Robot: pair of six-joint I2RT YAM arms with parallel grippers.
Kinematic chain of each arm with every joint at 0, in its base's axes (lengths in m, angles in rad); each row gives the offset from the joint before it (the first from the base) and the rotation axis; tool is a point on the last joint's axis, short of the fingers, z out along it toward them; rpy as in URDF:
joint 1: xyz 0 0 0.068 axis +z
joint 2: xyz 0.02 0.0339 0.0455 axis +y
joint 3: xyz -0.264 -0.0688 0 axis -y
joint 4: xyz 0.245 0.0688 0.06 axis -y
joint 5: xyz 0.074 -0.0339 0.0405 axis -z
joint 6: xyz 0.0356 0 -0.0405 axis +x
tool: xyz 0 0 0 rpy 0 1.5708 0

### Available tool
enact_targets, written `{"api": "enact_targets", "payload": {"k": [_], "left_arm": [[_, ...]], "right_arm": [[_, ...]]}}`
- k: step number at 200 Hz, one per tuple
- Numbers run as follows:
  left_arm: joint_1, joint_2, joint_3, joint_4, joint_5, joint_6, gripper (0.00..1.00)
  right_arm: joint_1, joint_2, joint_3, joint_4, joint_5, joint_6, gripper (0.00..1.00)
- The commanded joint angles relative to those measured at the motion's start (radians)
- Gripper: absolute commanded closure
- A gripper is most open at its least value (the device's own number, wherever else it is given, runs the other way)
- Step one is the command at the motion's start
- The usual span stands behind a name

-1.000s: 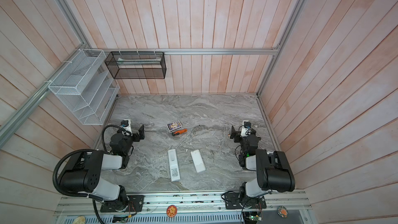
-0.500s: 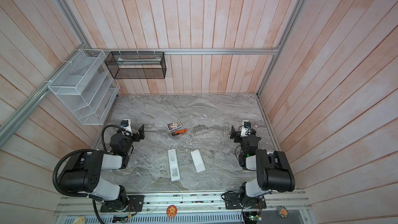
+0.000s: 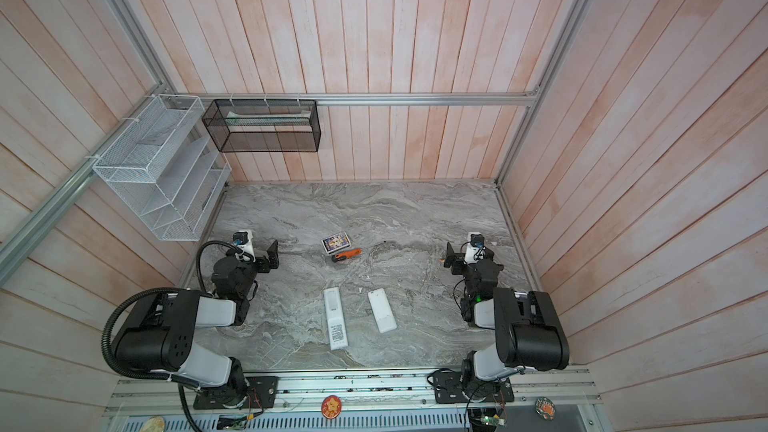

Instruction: Unload the batteries from the remote control

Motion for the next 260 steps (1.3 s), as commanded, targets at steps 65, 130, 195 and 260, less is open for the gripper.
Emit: {"api": "enact_targets", "payload": {"k": [65, 130, 195, 260], "left_arm": [[0.003, -0.153, 0.135, -0.326, -0.061, -0.018, 0.00], [0.003, -0.389, 0.310, -0.790, -0.057, -0.276, 0.00], [-0.071, -0.600, 0.368, -1.190, 0.184, -0.431, 0.00], [-0.230, -0.690, 0.352, -1.382, 0.357, -0.521, 0.00]], "right_arm": [[0.004, -0.107, 0.066, -0.148, 0.097, 0.052, 0.02], [-0.019, -0.322, 0.299, -0.689, 0.136, 0.453, 0.02], [0.063, -0.298, 0.548, -1.280, -0.377, 0.487, 0.03], [0.610, -0.186, 0.680, -1.793, -0.092, 0.420, 0.03]]}}
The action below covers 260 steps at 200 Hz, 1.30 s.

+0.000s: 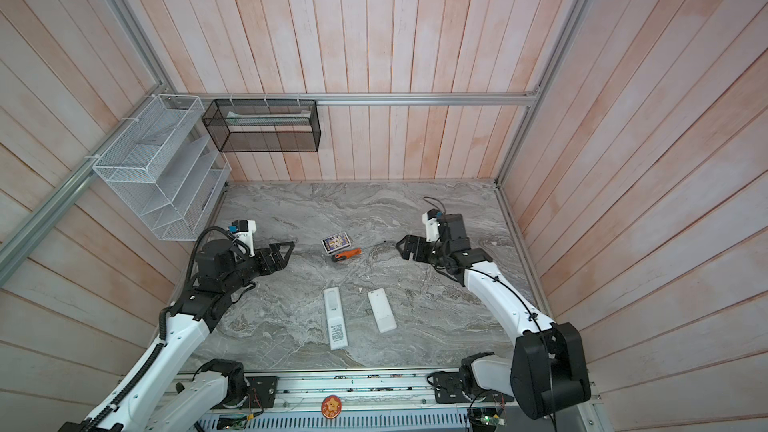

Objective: Unload the batteries from the remote control
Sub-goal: 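Reach the right gripper to the farther white remote while the left arm rises, then close the right gripper on the remote's end and lift it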

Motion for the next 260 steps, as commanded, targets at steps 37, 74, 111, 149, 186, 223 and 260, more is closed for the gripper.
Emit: {"api": "enact_targets", "payload": {"k": [37, 74, 111, 149, 186, 223, 260], "left_arm": [[-0.020, -0.044, -0.006, -0.076, 0.201, -0.082, 0.00], [-0.020, -0.026, -0.053, 0.000, 0.238, -0.125, 0.00], [-0.020, -0.021, -0.087, 0.056, 0.259, -0.162, 0.00], [-0.019, -0.026, -0.084, 0.039, 0.255, -0.155, 0.00], [-0.020, -0.026, -0.094, 0.044, 0.247, -0.160, 0.00], [-0.020, -0.016, -0.099, 0.058, 0.247, -0.171, 0.00], [-0.020, -0.024, -0.096, 0.048, 0.246, -0.174, 0.00]], "right_arm": [[0.301, 0.100, 0.032, -0.319, 0.189, 0.019, 0.03], [0.380, 0.201, 0.047, -0.328, 0.226, 0.036, 0.06], [0.440, 0.265, 0.049, -0.281, 0.241, 0.061, 0.09], [0.472, 0.309, 0.060, -0.267, 0.250, 0.059, 0.09], [0.493, 0.345, 0.077, -0.286, 0.291, 0.053, 0.13], [0.512, 0.369, 0.082, -0.293, 0.314, 0.055, 0.17], [0.518, 0.388, 0.079, -0.295, 0.333, 0.056, 0.21]]}}
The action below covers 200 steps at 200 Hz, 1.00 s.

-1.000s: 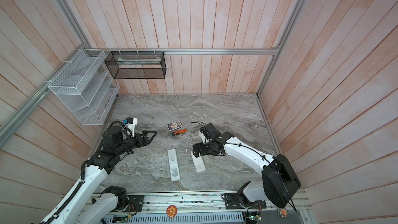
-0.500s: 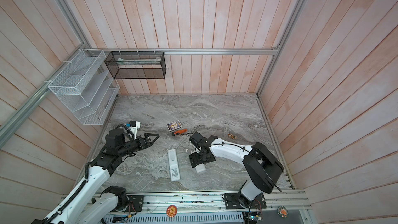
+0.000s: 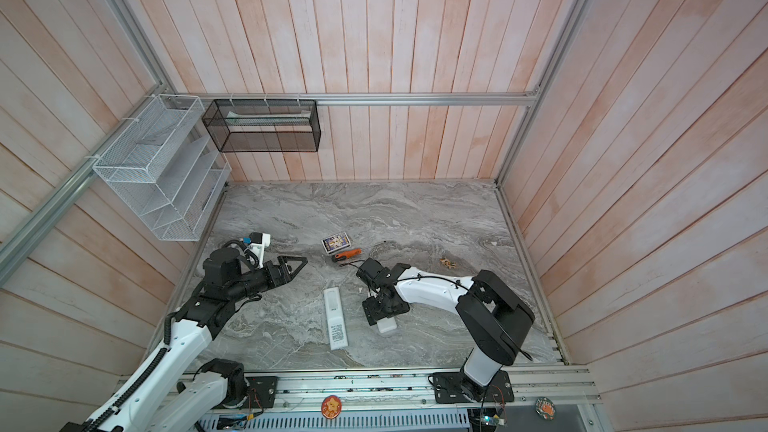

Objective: Unload the batteries from the remote control
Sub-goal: 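Close the right gripper on the remote's end and lift it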

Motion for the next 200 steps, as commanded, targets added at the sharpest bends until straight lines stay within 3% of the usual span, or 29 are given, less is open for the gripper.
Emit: {"api": "enact_targets", "payload": {"k": [1, 124, 200], "left_arm": [[-0.003, -0.006, -0.015, 0.010, 0.005, -0.004, 0.00], [-0.003, -0.012, -0.019, 0.015, 0.004, -0.032, 0.00], [-0.003, -0.008, -0.022, 0.026, 0.020, -0.045, 0.00]], "right_arm": [[0.008, 0.029, 0.009, -0.018, 0.033, 0.010, 0.21], [0.010, 0.009, 0.026, -0.020, 0.056, 0.010, 0.41], [0.009, -0.012, 0.074, -0.052, 0.084, -0.005, 0.45]]}}
